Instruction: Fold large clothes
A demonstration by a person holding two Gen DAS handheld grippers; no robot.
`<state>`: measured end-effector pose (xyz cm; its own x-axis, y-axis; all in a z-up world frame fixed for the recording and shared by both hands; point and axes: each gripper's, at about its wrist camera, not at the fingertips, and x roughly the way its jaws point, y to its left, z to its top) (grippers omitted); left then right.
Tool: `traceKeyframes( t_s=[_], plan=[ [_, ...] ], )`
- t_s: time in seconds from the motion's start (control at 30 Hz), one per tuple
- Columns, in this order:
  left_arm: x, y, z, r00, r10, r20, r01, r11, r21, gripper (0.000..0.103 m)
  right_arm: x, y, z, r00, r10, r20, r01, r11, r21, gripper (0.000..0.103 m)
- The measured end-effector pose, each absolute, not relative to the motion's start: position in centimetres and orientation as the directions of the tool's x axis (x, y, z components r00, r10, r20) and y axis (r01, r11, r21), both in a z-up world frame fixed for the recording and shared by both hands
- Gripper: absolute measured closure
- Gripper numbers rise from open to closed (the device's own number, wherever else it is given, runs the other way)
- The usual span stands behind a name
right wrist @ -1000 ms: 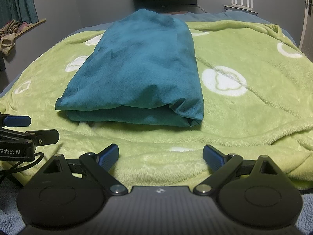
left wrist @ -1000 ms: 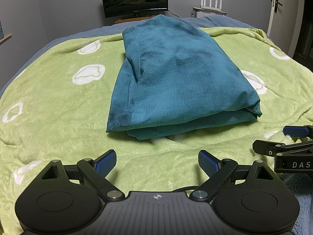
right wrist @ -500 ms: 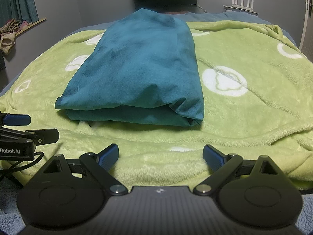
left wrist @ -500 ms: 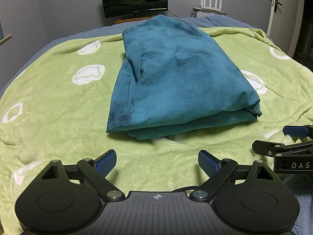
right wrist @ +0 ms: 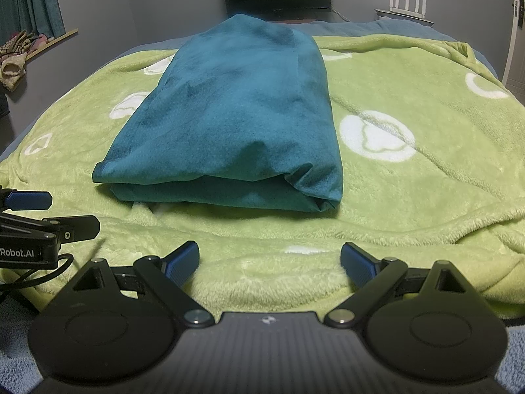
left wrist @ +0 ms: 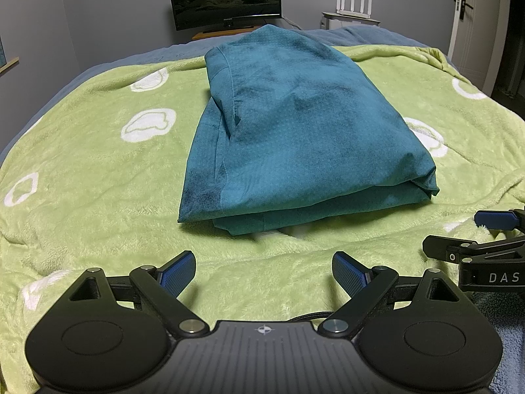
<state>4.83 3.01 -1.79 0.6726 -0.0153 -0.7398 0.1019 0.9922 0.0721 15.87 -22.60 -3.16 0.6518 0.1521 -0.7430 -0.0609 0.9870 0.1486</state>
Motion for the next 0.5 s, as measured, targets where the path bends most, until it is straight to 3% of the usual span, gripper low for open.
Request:
traceKeyframes(
  t_s=[0.5],
  plan=[
    [4.69,2.77,-1.71,0.683,-0.008,-0.731,0.114,0.989,0.096,0.017,15.93,-22.62,-3.20,0.651,0.152,-0.744,-0.062,0.987,0.147,0.009]
  ],
)
